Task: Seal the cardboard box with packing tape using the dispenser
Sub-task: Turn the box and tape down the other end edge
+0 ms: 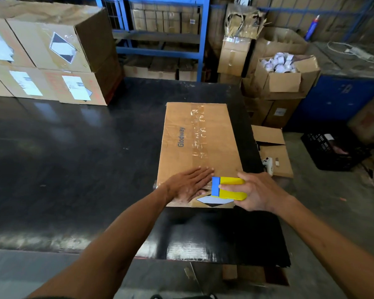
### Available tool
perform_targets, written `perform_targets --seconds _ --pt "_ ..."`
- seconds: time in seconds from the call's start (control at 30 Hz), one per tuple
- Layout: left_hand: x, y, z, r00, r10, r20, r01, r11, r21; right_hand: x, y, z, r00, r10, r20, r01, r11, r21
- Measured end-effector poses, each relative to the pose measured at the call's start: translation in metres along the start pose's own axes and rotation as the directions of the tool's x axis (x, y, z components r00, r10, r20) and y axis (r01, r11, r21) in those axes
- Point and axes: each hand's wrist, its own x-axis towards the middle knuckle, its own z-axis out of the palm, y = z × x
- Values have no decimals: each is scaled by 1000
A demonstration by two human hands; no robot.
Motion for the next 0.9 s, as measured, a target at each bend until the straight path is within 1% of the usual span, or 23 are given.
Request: perform_targets --seconds 0.07,0.23,0.43,0.6,0.8,0.9 --pt "1 -1 0 1000 -7 -4 7 1000 -20 1 1 1 999 -4 -33 4 1000 18" --pt "1 -1 1 1000 -22 -5 22 998 -65 0 5 6 999 -43 -27 43 999 -1" --pt "1 1 -2 998 -52 20 53 995 -85 -2 5 5 994 -87 -73 84 995 -49" --pt "-1 -1 -1 998 -59 22 61 993 -103 -11 10 2 991 -112 -78 108 993 -54" --pt "-1 0 -2 999 -49 -9 48 996 -80 -51 59 1 992 -92 -87 86 994 -72" --pt "-1 0 -5 999 -44 -6 43 996 -84 -56 70 5 992 -94 -89 87 993 -75"
